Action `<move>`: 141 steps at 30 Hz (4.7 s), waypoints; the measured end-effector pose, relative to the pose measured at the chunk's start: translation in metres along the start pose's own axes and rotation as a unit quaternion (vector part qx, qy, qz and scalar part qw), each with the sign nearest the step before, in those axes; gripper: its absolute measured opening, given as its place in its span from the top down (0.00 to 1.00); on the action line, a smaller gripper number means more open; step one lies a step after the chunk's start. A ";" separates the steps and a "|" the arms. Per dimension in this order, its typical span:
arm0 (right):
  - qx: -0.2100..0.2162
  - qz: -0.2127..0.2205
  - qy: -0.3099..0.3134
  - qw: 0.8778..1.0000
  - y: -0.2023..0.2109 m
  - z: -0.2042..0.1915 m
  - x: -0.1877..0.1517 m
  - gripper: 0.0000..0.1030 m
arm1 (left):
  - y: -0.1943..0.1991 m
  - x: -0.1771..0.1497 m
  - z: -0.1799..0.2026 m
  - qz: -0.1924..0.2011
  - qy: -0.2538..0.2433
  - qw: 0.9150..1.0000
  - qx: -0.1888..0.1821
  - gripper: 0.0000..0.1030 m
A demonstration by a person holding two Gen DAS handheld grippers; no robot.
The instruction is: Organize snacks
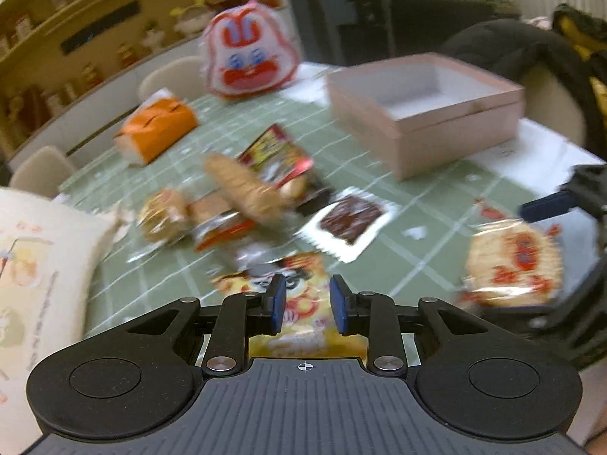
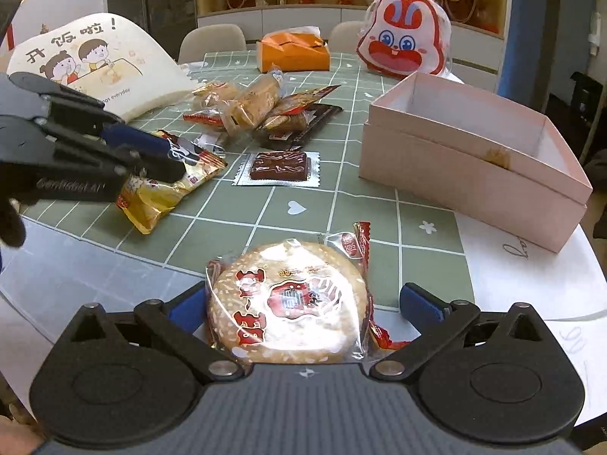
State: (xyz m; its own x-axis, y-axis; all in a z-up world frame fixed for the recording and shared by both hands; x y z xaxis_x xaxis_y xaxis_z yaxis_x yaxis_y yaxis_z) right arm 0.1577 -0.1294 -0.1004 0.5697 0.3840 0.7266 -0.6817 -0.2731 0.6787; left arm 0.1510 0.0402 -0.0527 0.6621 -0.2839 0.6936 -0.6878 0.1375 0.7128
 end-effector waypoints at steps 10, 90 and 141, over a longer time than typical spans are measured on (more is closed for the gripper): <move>-0.015 0.005 -0.013 1.000 0.002 -0.002 -0.003 0.00 | 0.021 -0.025 -0.040 0.140 0.180 0.973 -0.013 0.72; -0.099 0.190 -0.176 0.961 0.078 0.175 0.145 0.16 | 0.013 0.209 0.011 0.230 0.153 0.925 -0.262 0.66; 0.021 0.046 0.049 0.997 -0.020 -0.070 0.104 0.44 | -0.012 0.032 -0.164 0.123 0.280 0.951 -0.042 0.66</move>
State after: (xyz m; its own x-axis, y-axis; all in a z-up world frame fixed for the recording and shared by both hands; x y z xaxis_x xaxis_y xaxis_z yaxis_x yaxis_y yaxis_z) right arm 0.1984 -0.0220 -0.0463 0.4556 0.4400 0.7738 -0.7083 -0.3475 0.6145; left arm 0.2292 0.1846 -0.0213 0.5557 0.3131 0.7702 -0.8314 0.2171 0.5116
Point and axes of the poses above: each gripper's, at about its wrist camera, not at the fingertips, and y roughly against the way its jaws point, z to its right, x to its top, the point moved 7 cm from there along -y, roughly the way its jaws point, and after that the axes turned 12 degrees about -x, right-handed, at the moved point
